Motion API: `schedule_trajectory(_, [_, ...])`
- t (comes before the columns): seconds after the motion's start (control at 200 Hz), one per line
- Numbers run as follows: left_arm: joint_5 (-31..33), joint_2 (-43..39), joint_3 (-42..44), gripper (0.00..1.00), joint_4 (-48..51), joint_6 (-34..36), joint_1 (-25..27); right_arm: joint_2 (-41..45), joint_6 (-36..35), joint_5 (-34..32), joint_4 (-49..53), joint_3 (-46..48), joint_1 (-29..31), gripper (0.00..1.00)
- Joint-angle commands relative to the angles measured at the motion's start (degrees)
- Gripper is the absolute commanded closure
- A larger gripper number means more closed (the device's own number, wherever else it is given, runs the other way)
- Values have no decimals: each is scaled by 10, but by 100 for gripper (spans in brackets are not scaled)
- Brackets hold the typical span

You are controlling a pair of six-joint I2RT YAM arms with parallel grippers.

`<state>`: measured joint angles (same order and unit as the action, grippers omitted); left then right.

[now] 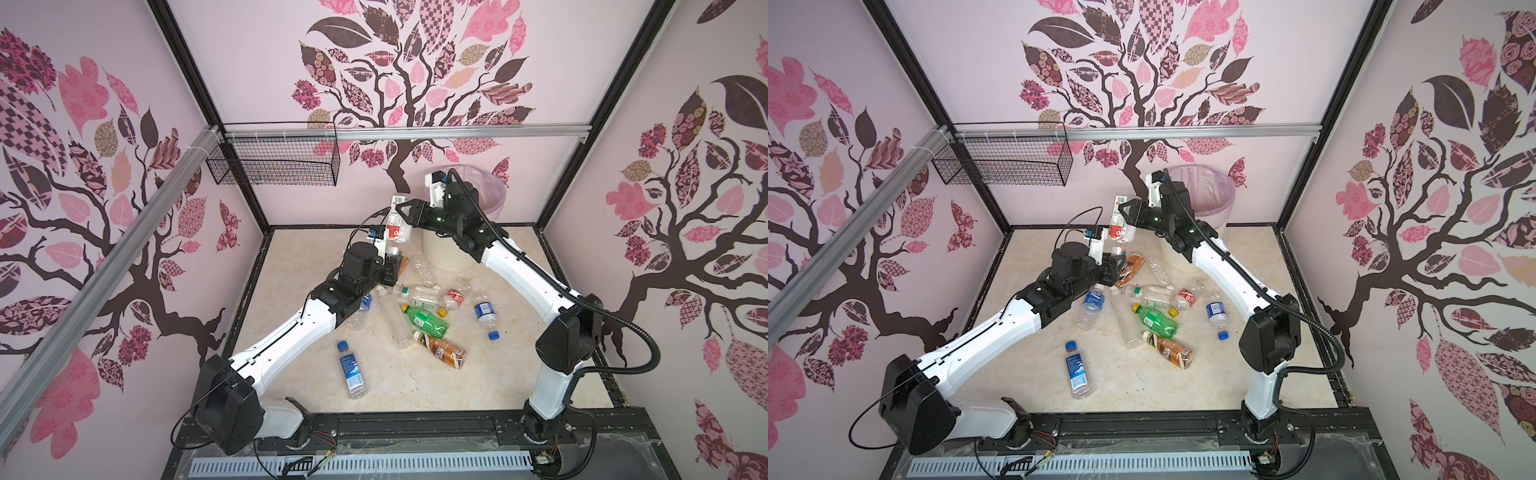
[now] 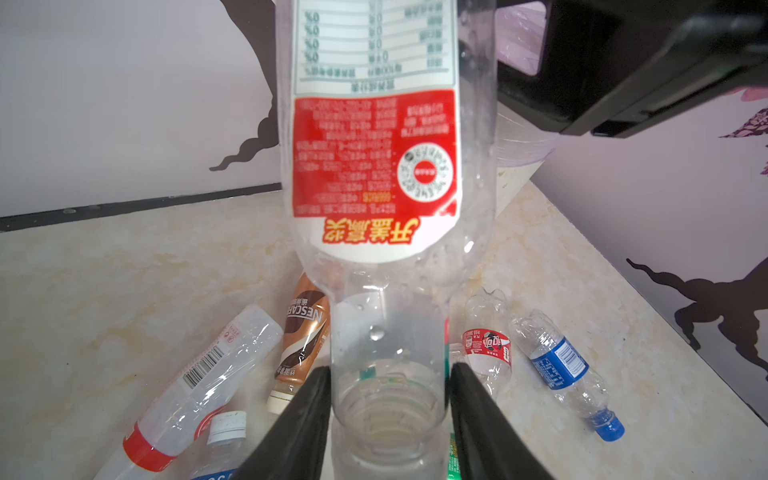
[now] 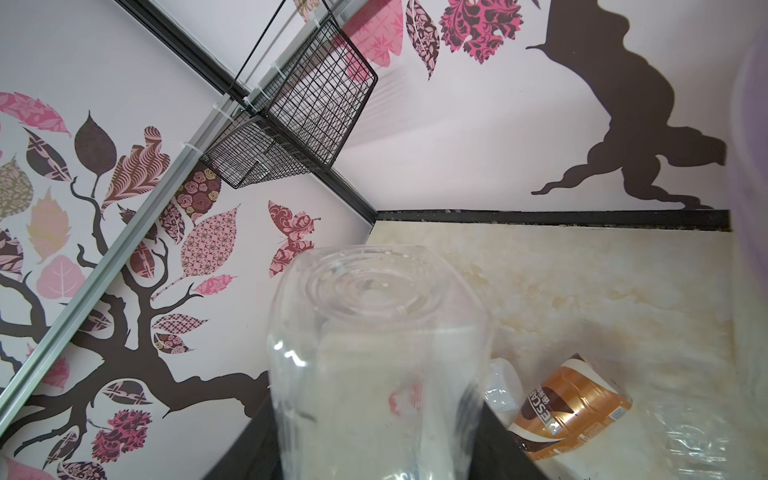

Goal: Throw the plastic bottles in the bin
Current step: 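Grasp the bottle's base with the right gripper while the left gripper holds its neck, then open the left gripper while the right gripper carries the bottle over the bin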

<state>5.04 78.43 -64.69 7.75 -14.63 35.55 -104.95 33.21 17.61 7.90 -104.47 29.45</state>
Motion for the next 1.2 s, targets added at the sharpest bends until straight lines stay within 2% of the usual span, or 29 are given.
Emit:
schedule_trajectory(0.0, [9,-12,11,47,-12,7,0,3,-5,-7,-11,-4,2,56])
schedule_trajectory(0.375, [19,-5,4,41,-1,6,0,19,-8,-13,-41,40,1,60])
schedule_trajectory(0.49, [21,-2,-2,37,7,1,0,24,-13,-23,-47,45,2,61])
schedule_trajectory(0.705, [16,-5,-5,28,11,-7,-1,40,-39,-39,-35,38,1,62])
schedule_trajectory(0.84, [16,-13,-3,14,11,-11,-1,48,-53,-49,-39,38,1,62])
schedule_trajectory(0.935, [17,-23,0,2,10,-12,-1,47,-76,-71,-19,16,1,63])
schedule_trajectory(1.195, [10,-46,-5,2,2,-14,-5,70,-192,-191,50,-108,-2,63])
